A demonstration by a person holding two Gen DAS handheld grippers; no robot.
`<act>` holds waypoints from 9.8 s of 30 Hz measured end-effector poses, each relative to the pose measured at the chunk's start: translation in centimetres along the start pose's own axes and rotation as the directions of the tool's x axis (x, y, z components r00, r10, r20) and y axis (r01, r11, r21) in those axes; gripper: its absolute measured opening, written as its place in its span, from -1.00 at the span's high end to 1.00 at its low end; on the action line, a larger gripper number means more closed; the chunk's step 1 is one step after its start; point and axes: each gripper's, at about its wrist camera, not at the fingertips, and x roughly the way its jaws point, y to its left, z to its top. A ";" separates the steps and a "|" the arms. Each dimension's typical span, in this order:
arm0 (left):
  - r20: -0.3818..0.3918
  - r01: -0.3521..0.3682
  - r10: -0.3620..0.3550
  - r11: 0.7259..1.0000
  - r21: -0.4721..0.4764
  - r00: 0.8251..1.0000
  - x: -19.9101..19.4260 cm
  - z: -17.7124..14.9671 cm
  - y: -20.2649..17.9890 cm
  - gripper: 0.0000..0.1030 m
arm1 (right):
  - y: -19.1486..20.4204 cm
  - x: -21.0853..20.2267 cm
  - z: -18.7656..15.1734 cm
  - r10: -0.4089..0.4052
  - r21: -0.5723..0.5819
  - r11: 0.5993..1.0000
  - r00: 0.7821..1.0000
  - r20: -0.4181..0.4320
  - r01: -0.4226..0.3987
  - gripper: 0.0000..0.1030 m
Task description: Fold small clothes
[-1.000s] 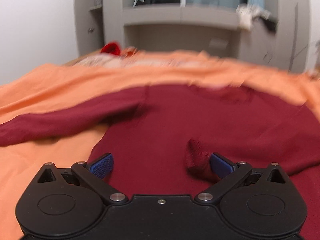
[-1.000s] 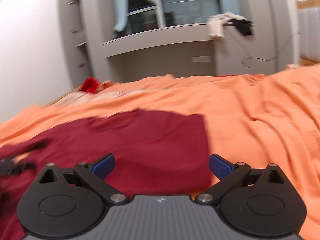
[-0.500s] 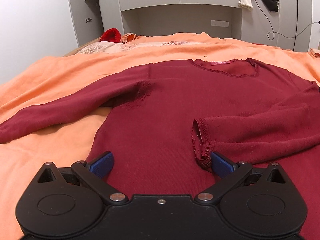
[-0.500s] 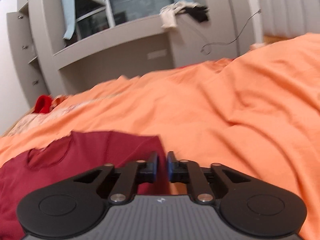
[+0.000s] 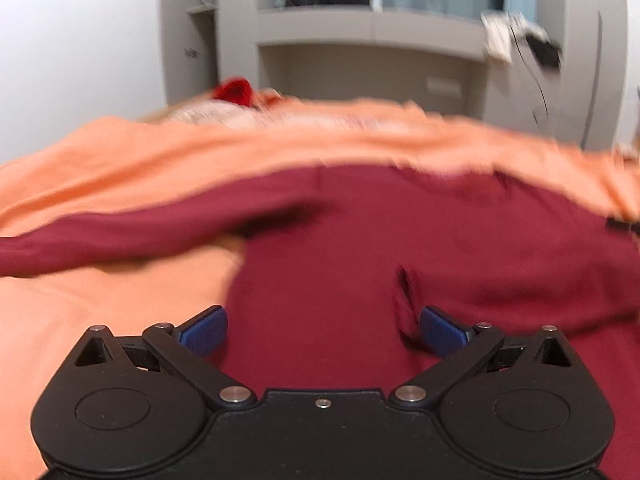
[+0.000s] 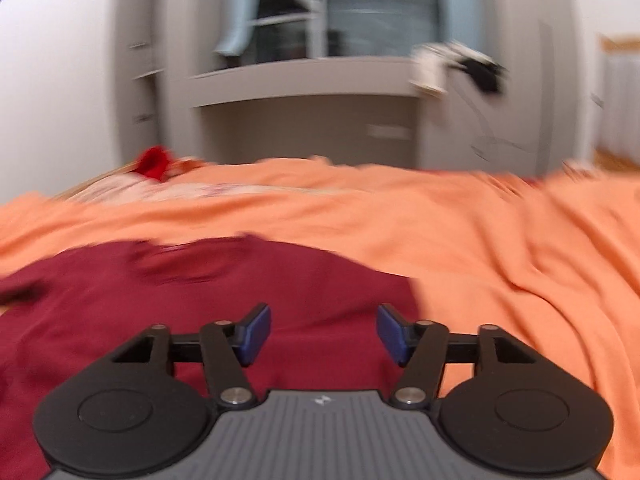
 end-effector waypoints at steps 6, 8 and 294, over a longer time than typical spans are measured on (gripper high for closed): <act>0.035 -0.046 0.054 0.981 -0.186 0.998 -1.4 1.4 5.4 -0.99 | 8.9 0.5 -0.5 0.121 -0.247 0.959 0.988 -0.094 -0.141 -0.52; 0.018 -0.060 0.066 0.968 -0.244 0.998 -1.1 1.4 7.0 -0.99 | 11.5 1.0 -1.0 0.104 -0.325 0.936 0.988 -0.116 -0.137 -0.54; 0.070 0.105 -0.213 0.709 0.697 0.975 -16.0 -16.2 -5.9 -0.78 | 12.4 -26.4 -12.4 0.155 -0.652 0.757 0.961 0.228 0.033 0.83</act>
